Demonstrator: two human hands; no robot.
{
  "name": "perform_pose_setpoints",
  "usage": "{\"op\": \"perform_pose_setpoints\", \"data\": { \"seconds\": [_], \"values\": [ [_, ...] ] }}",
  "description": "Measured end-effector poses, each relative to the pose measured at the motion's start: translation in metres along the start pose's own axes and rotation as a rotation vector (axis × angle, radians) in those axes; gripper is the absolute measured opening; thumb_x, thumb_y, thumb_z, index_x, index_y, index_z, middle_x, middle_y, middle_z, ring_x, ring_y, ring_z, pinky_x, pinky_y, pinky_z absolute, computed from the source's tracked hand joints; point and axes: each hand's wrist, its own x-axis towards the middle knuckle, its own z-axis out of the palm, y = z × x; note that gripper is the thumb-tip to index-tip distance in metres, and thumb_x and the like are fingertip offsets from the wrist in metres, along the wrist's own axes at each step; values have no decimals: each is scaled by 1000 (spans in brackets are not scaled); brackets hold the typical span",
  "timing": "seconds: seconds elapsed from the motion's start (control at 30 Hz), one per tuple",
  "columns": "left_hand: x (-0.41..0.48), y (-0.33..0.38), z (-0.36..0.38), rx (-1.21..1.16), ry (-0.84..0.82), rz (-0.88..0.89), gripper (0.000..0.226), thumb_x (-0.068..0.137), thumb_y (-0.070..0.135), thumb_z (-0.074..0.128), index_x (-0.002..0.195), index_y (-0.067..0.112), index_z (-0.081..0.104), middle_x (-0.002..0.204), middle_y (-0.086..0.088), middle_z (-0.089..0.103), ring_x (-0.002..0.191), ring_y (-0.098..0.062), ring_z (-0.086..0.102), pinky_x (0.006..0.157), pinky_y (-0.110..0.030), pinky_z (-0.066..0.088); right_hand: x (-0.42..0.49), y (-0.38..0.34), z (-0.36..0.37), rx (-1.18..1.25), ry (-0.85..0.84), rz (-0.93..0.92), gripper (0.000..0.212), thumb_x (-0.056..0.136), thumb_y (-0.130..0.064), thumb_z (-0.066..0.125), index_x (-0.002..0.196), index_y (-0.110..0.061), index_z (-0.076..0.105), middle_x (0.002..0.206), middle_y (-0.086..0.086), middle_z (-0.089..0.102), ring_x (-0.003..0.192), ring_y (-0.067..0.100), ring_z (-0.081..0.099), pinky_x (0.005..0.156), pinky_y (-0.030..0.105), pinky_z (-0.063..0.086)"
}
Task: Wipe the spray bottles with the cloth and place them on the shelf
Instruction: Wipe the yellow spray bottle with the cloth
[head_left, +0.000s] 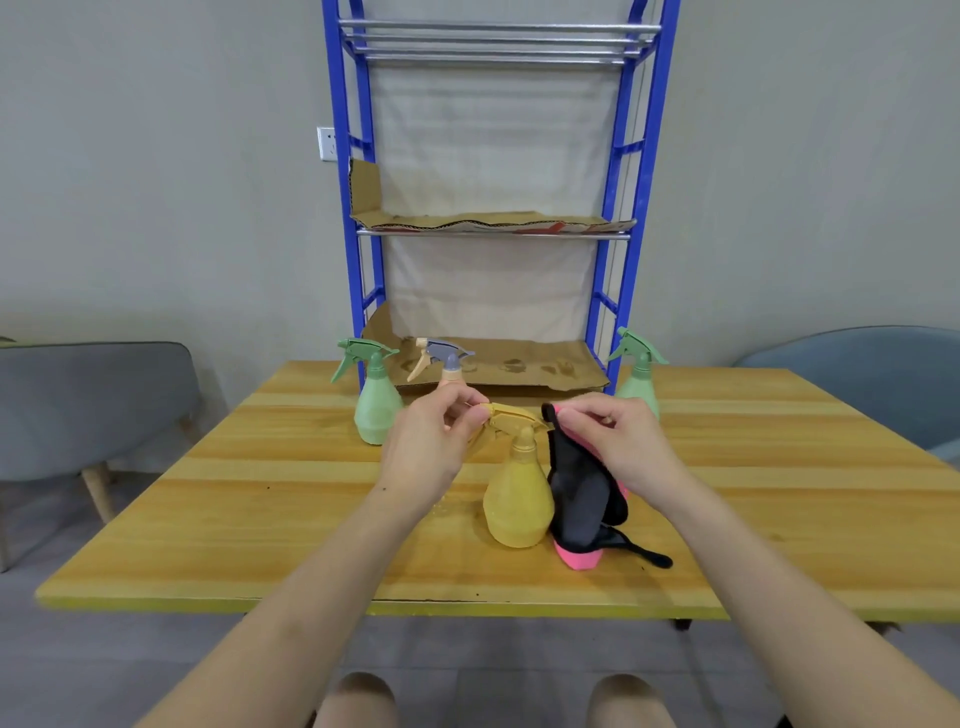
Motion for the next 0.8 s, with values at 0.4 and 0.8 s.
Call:
{"op": "perform_pose_setpoints", "data": {
  "seconds": [0.4, 0.8],
  "values": [
    [-3, 0, 3, -99, 13, -28, 10, 97, 27, 70, 90, 33, 72, 83, 10, 72, 83, -13, 68, 80, -31, 55, 4, -28, 37, -111, 8, -126, 18, 95, -21, 75, 111, -25, 82, 106, -18, 78, 103, -6, 69, 94, 20, 52],
    [-5, -2, 9, -202, 24, -65, 10, 97, 19, 70, 95, 28, 75, 91, 9, 77, 91, -12, 73, 91, -45, 60, 7, -19, 51, -331, -32, -184, 16, 90, -31, 78, 104, -25, 75, 94, -16, 71, 89, 2, 62, 78, 13, 44]
  ]
}}
